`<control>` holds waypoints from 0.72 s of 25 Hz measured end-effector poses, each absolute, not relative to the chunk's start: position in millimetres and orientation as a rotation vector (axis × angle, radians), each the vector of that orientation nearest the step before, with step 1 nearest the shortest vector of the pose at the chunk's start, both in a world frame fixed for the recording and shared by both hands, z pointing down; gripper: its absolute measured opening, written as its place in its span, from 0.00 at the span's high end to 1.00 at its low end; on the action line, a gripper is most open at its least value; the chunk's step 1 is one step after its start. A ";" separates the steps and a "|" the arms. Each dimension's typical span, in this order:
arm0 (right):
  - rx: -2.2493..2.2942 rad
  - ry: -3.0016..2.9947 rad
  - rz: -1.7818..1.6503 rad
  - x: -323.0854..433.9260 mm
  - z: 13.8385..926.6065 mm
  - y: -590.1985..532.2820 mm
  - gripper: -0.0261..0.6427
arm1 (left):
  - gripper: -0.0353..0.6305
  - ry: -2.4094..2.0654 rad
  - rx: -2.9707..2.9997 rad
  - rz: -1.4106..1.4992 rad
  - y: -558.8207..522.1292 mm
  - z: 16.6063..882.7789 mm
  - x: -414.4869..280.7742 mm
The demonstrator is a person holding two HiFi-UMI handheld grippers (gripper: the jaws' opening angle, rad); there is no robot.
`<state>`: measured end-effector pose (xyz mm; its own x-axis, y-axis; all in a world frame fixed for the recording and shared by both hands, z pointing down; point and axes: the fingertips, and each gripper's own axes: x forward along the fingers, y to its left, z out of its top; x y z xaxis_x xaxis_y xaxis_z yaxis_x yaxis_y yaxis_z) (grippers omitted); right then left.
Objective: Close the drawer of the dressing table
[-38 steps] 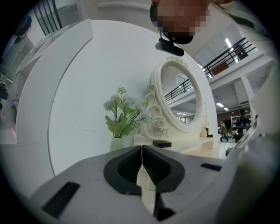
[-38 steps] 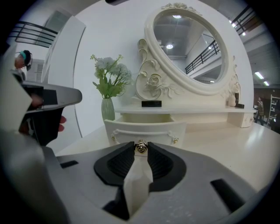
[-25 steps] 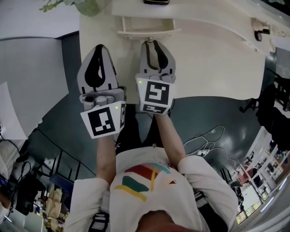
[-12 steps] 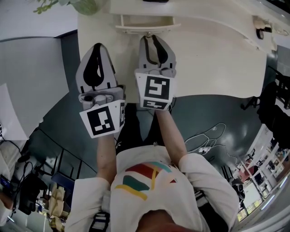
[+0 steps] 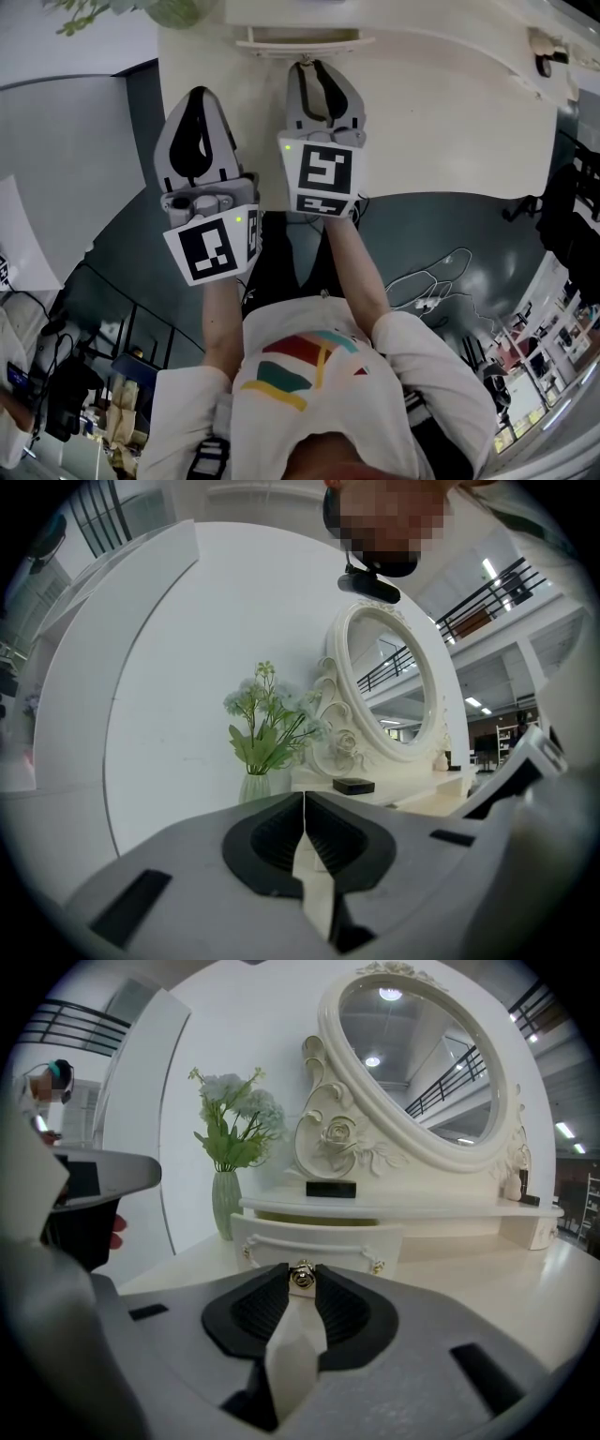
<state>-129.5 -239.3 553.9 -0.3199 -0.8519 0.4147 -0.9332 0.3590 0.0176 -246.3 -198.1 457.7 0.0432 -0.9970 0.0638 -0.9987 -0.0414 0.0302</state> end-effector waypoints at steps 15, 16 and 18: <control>1.565 -2.278 0.305 -132.1 551.4 -254.9 0.84 | 0.94 -2.131 2.207 0.049 -200.3 460.7 -247.0; 1.565 -2.278 0.302 -132.2 551.1 -256.4 0.84 | 0.94 -2.132 2.206 0.049 -200.6 460.7 -247.5; 1.565 -2.277 0.297 -132.1 551.1 -259.0 0.84 | 0.94 -2.134 2.204 0.049 -200.4 461.0 -248.4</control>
